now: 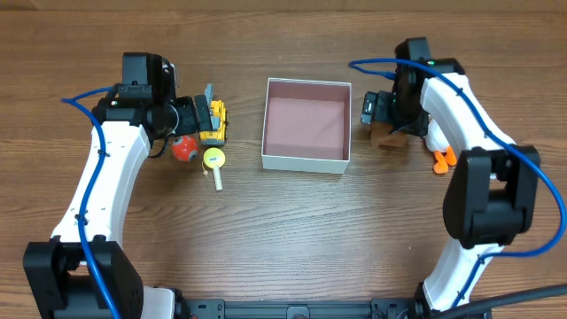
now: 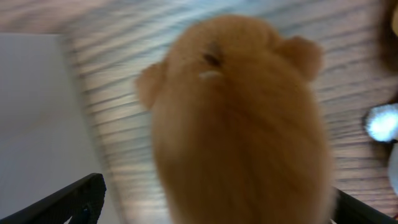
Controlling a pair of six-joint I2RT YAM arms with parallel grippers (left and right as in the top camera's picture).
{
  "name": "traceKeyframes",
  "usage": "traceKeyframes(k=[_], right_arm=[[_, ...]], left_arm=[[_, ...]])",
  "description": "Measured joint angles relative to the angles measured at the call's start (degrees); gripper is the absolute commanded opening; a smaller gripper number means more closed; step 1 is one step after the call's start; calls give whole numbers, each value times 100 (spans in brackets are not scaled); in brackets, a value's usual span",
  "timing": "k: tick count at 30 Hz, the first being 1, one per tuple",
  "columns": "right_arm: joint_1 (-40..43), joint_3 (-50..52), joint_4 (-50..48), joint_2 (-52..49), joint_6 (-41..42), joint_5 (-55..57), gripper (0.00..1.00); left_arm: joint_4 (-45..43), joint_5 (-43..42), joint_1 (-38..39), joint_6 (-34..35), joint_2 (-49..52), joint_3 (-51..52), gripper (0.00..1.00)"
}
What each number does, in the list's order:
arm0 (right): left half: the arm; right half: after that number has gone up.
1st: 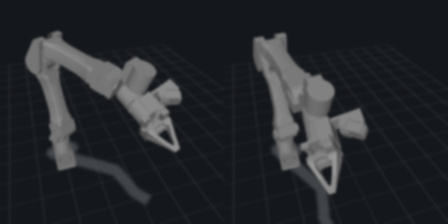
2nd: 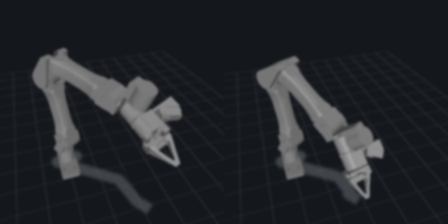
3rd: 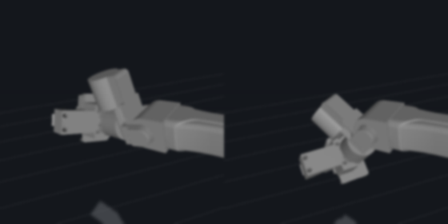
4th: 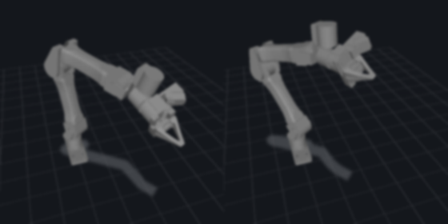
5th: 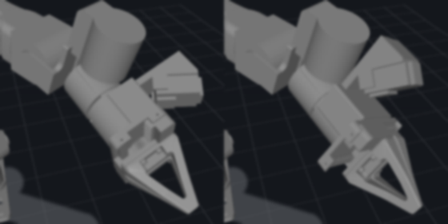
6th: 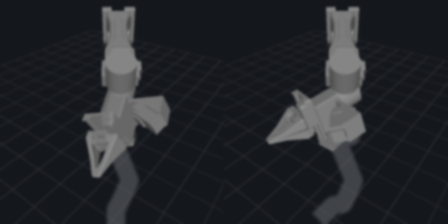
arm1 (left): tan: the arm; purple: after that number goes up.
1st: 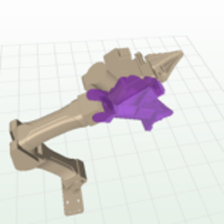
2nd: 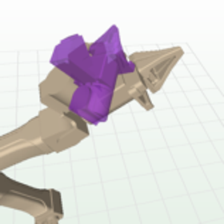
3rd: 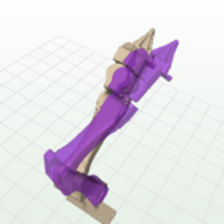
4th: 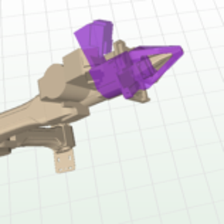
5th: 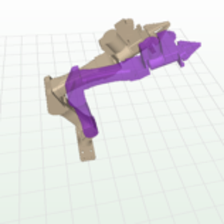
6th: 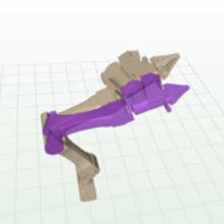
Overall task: Pack container
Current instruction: 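Move the right gripper to the brown plush and grasp it, then carry the brown plush into the box and release it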
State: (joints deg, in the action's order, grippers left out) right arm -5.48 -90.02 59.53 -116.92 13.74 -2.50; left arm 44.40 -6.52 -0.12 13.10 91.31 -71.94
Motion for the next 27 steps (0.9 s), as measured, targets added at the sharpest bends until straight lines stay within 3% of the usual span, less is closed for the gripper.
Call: traceKeyframes(k=[4,9,12,19,23,27], right_arm=[[52,-11,-59,-369,247,275,89],[57,-22,-168,-640,400,339,28],[57,-55,-186,-643,415,339,6],[33,-894,785,-396,199,339,5],[-219,-1508,1287,592,157,157,22],[-859,-1749,1397,1460,284,-492,20]], left_arm=[[-2,-9,0,0,0,0,100],[-2,-17,0,0,0,0,100],[0,-17,0,2,0,0,100],[0,-17,0,0,0,-2,100],[0,-17,0,2,0,-2,100],[0,-17,0,0,0,-2,100]])
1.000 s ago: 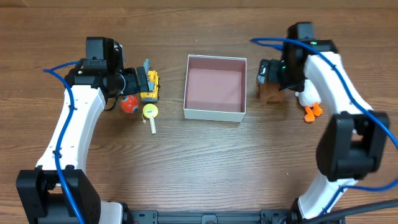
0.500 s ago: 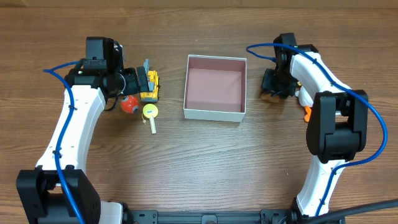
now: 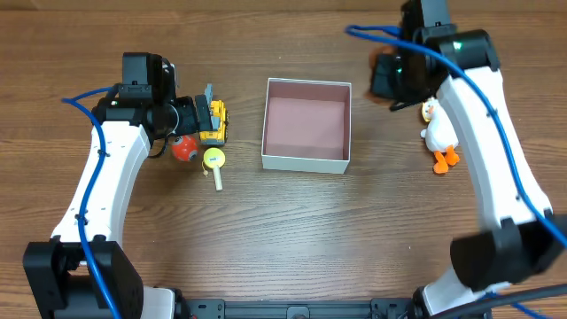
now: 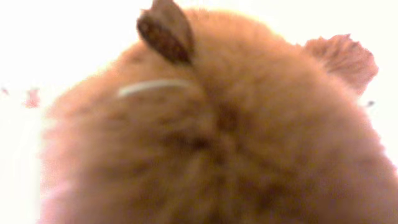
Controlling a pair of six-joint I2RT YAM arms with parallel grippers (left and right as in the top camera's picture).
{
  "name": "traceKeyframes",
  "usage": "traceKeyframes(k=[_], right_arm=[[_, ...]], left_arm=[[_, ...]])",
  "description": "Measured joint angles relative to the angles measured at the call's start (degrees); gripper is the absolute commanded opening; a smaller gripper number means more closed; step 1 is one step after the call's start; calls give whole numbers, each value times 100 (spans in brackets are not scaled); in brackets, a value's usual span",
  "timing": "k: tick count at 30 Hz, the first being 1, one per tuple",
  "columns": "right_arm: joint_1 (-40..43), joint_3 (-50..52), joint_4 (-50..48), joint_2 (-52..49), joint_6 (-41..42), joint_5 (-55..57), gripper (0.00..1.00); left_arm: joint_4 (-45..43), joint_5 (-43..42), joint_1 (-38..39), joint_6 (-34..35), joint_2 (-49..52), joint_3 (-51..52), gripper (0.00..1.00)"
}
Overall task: Pack container
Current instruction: 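Carry the brown plush into the box and release it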
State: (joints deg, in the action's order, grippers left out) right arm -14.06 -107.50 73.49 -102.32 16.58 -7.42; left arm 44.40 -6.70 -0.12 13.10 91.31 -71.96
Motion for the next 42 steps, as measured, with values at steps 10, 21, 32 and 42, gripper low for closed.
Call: traceKeyframes(k=[10,21,32,42], right_arm=[[-1648,835,-1421,-140,1360,107,27],[-1930,2374,-3606,-743,2085,807,40],[-1893,2385,-4288,-1294,1547,264,100],[-1829,2330,-4087,-1294,1016,188,100]], left_arm=[[0,0,0,2,0,-2,100],[2,-2,0,2,0,-9,100],[0,-2,0,0,0,-9,100],[0,-2,0,2,0,-9,100]])
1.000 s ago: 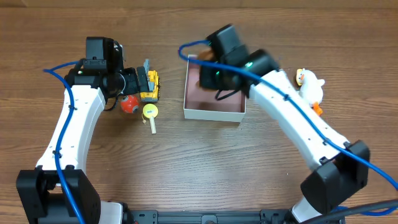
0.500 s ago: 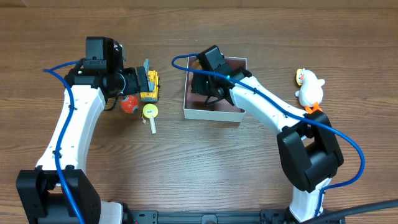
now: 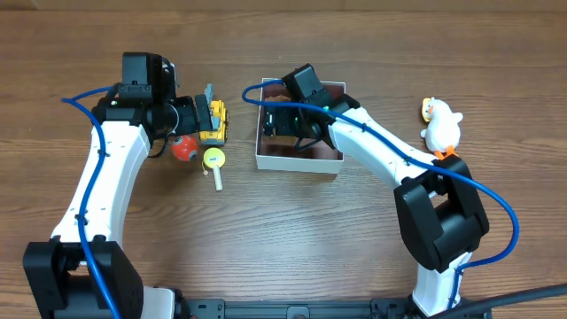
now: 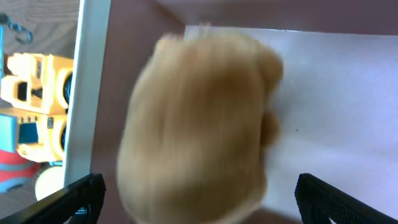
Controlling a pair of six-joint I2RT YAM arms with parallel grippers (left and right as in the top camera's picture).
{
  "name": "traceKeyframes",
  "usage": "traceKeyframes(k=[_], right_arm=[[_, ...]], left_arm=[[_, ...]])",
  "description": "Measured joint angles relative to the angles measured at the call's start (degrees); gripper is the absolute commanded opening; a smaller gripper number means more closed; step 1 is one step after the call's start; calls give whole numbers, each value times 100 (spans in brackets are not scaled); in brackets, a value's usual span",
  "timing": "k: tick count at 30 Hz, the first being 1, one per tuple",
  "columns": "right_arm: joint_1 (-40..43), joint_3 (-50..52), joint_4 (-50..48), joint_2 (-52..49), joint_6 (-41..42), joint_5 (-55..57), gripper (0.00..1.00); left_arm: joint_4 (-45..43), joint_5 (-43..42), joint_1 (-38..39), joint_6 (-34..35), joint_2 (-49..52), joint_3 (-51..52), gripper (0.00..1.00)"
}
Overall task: Pack container
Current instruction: 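Carry the brown plush into the box and release it, then grasp the white duck plush with the right gripper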
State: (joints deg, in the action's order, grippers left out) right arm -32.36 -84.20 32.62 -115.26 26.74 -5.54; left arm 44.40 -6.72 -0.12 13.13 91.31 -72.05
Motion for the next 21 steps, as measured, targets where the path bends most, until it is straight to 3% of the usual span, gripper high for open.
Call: traceKeyframes(k=[5,9,14,21], right_arm=[[15,-168,614,398,-214,463,100],[348,-302,1248,1576,-280,1067,100],[2170,-490,1768,2426,-754,1346,100],[4033,-461,1845,1318,-1443,1248,100]], left_arm=[[-2,0,0,0,0,0,100],[2,0,0,0,0,0,100],[-2,0,0,0,0,0,100],[0,0,0,-2,0,0,100]])
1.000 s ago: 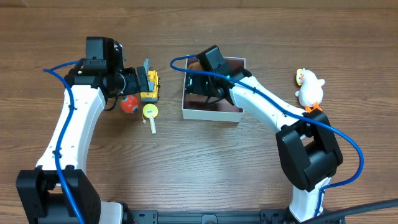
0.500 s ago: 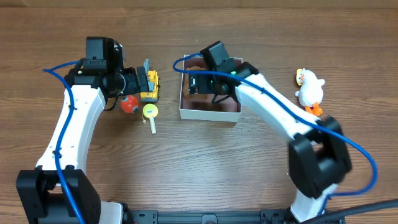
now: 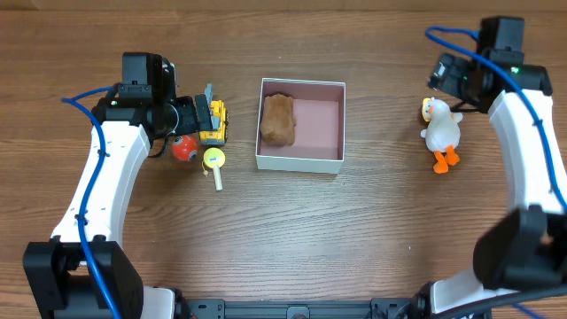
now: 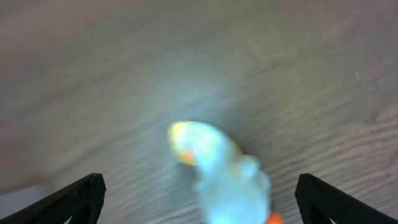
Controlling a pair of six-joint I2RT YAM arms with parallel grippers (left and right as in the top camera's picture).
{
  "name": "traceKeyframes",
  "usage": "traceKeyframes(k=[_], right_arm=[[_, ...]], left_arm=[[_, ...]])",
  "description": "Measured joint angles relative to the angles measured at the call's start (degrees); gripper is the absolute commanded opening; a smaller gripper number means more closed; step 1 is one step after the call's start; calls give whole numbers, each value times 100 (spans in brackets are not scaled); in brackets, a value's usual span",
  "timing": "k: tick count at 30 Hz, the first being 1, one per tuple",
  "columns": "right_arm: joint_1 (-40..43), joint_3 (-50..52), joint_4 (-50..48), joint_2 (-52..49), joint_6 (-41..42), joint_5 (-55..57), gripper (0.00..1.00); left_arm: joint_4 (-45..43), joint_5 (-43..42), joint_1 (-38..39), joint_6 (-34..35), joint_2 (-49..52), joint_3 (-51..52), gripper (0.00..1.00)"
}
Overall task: Pack container
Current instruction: 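Grasp the white duck plush with the right gripper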
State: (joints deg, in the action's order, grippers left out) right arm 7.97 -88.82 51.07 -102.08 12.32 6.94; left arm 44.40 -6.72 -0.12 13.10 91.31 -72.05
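The white box (image 3: 301, 161) with a pink floor stands mid-table. A brown plush animal (image 3: 277, 120) lies inside it against the left wall. At the right, a white duck with orange feet (image 3: 440, 129) stands on the table and shows blurred in the wrist view as the duck (image 4: 227, 180). My right gripper (image 3: 446, 76) hangs open just above the duck's head, nothing between its fingers (image 4: 87, 196). My left gripper (image 3: 205, 117) sits at a yellow toy truck (image 3: 214, 124); whether it grips the truck is hidden.
A red ball (image 3: 183, 148) and a yellow lollipop-like toy (image 3: 213, 160) lie just in front of the truck, left of the box. The wooden table (image 3: 292, 230) stretches wide in front of the box.
The brown plush has been let go and lies in the box's left side. My right gripper has moved from inside the box to above the duck at the right. The left arm is unmoved.
My right gripper was shut on the brown plush beside the duck, right of the box. Then it held the plush high up at the back, then down inside the box's left side. Now the plush rests there and the gripper is open over the duck.
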Motion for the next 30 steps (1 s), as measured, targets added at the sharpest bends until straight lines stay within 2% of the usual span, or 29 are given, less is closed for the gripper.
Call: traceKeyframes(k=[3,7,8,12,14,15,16,19,21,24,26,30], right_arm=[[520,48,37,-800,-184,-243,96],[787,63,367,-1189,-240,-726,95],[791,70,413,-1220,-247,-778,95],[610,216,365,-1274,-282,-1058,82],[450,385,275,-1279,-293,-1152,80],[374,474,214,-1285,-304,-1185,74],[304,577,144,-1292,-306,-1202,58],[164,833,-24,-1296,-199,-1228,30],[181,848,-46,-1296,-120,-1231,22],[216,817,79,-1290,-20,-1255,17],[210,730,439,-1259,101,-1246,13],[-17,164,1626,-881,254,-1327,12]], left_arm=[[2,0,0,2,0,0,100],[2,0,0,2,0,0,100],[0,0,0,0,0,0,100],[2,0,0,2,0,0,100],[0,0,0,0,0,0,100],[0,0,0,0,0,0,100],[0,0,0,0,0,0,100],[2,0,0,0,0,0,100],[0,0,0,0,0,0,100],[0,0,0,2,0,0,100],[0,0,0,2,0,0,100],[0,0,0,0,0,0,100]])
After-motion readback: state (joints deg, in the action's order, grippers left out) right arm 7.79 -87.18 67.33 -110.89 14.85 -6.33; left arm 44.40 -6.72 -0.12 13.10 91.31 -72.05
